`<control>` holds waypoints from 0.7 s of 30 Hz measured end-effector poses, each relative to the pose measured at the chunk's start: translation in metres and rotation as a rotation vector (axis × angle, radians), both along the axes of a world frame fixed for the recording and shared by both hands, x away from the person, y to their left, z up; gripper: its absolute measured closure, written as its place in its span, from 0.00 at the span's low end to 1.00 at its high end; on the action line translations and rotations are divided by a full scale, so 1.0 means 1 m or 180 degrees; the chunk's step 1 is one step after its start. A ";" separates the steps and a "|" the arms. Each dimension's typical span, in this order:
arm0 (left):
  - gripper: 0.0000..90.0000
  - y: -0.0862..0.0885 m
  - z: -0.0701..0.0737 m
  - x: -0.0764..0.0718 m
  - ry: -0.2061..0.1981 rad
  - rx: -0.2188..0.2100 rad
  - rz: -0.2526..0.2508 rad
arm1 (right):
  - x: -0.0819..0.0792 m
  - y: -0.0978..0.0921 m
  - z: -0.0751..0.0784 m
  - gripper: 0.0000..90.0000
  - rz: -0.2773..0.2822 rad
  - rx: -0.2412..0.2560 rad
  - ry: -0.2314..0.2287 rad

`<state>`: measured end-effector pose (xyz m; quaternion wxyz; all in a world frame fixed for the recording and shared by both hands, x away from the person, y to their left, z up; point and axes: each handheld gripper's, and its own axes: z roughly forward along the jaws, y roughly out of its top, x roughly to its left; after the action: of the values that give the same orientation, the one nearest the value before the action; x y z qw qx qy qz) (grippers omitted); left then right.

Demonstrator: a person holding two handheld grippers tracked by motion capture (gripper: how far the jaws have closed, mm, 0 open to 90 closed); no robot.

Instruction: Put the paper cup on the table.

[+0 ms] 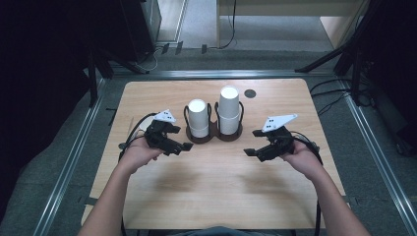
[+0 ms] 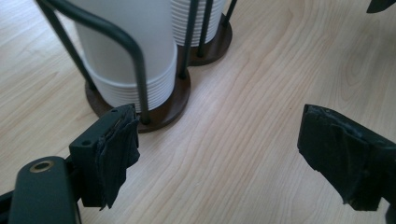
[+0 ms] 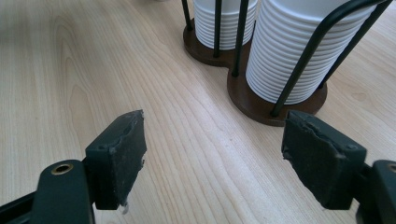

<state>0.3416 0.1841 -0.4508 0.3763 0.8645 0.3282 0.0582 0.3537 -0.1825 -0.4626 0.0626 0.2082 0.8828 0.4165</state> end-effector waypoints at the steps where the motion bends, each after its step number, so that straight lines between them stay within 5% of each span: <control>1: 0.14 -0.002 0.000 -0.001 -0.0006 0.0011 -0.0010 | 0.000 0.000 0.000 0.25 0.0006 -0.0004 0.0000; 21: 0.14 -0.045 -0.013 -0.009 -0.0121 0.0062 -0.0245 | -0.006 0.013 -0.004 0.25 0.0108 -0.0072 -0.0019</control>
<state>0.3324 0.1393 -0.4641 0.3759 0.8788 0.2870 0.0633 0.3479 -0.1692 -0.4666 0.0605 0.1913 0.8906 0.4081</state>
